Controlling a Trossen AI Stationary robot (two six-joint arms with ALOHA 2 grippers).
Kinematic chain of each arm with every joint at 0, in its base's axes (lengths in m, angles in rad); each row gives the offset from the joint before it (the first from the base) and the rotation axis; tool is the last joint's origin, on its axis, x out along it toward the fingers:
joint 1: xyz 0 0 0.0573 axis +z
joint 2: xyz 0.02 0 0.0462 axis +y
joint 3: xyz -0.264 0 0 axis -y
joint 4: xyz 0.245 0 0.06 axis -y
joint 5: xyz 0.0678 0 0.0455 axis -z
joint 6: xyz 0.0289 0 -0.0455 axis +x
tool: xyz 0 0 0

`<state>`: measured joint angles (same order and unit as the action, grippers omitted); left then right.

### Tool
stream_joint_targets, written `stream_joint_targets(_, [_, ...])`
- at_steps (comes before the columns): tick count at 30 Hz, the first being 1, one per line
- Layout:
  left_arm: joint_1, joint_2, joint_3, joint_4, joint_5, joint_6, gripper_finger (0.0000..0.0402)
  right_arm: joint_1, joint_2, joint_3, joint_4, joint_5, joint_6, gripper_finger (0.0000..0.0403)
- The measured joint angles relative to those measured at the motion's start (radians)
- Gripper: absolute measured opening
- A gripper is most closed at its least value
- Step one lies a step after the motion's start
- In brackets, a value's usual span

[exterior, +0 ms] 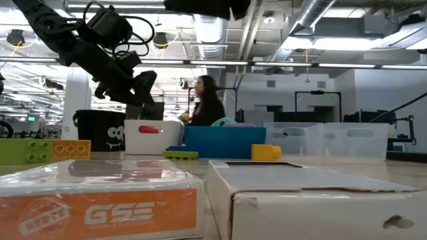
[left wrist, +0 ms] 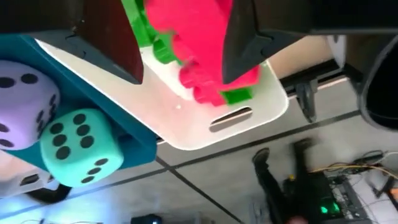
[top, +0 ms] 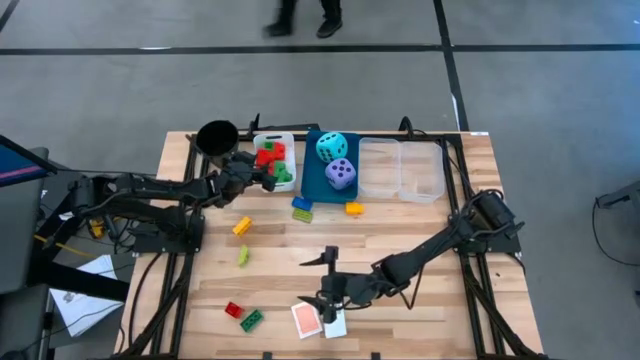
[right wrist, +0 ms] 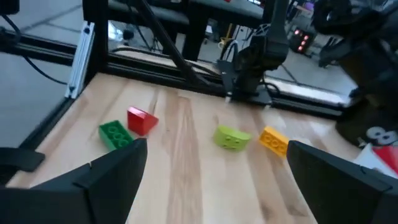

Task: Pick & Place Toys
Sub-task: Put the large yellow game piece into the white bin

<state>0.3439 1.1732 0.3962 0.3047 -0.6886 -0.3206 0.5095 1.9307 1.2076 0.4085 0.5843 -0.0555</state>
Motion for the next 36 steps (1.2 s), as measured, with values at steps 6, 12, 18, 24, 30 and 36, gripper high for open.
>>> stream_joint_targets(6, [0.0,0.0,0.0,0.009,0.053,-0.051,0.0248,-0.006,0.002,-0.025,0.022,0.0,0.009,0.038])
stream_joint_targets(12, [-0.004,0.0,0.0,0.037,0.29,-0.114,0.0258,-0.013,-0.002,-0.156,0.186,0.014,0.028,0.038])
stream_joint_targets(18, [-0.089,0.0,0.0,0.109,0.489,-0.112,0.0259,0.002,-0.164,-0.333,0.158,0.171,0.049,0.038])
stream_joint_targets(24, [-0.237,0.0,0.0,0.207,0.492,-0.098,0.0259,0.035,-0.478,-0.538,0.05,0.233,0.14,0.038])
stream_joint_targets(30, [-0.356,0.001,0.0,0.239,0.462,-0.096,0.0259,0.054,-0.676,-0.73,0.044,0.219,0.225,0.038])
stream_joint_targets(36, [-0.446,0.119,0.0,0.39,0.441,-0.084,0.0259,0.021,-0.675,-0.869,0.045,0.146,0.34,0.038])
